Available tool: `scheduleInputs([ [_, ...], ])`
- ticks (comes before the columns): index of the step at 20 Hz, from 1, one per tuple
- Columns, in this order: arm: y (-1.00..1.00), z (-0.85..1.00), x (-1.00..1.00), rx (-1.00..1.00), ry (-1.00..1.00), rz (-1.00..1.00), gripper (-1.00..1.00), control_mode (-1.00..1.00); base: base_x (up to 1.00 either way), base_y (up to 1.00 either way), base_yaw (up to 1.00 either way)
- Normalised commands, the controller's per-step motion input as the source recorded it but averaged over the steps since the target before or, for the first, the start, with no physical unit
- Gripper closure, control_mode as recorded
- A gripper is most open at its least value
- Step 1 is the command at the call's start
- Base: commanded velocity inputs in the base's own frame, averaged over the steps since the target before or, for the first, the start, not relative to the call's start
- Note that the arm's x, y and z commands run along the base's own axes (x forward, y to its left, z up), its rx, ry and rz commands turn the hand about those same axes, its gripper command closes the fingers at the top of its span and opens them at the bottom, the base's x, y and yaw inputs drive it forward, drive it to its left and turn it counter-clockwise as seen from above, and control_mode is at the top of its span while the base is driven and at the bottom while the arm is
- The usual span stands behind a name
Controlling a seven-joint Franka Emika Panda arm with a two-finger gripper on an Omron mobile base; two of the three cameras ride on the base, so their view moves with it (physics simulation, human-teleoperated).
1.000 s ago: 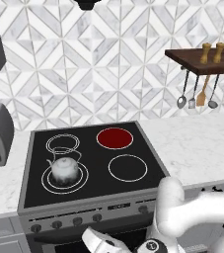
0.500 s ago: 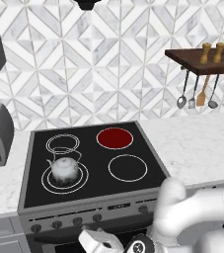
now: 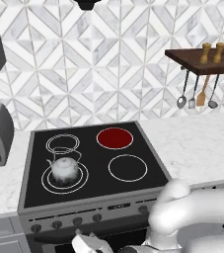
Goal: Turn off the rear right burner of the stove.
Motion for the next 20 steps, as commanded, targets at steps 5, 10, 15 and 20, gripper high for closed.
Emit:
scheduleInputs([
  [5, -0.22, -0.2, 0.1, 0.39, 0.0, -0.12, -1.0, -1.0, 0.0, 0.0, 0.0],
  [10, -0.05, -0.17, 0.31, 0.11, -0.01, -0.01, -1.0, -1.0, 0.0, 0.0, 0.0],
  [15, 0.11, 0.0, 0.55, 0.0, 0.09, -0.02, -1.0, -1.0, 0.0, 0.0, 0.0],
  [20, 0.11, -0.28, 0.09, 0.0, 0.04, 0.0, -1.0, -1.0, 0.0, 0.0, 0.0],
])
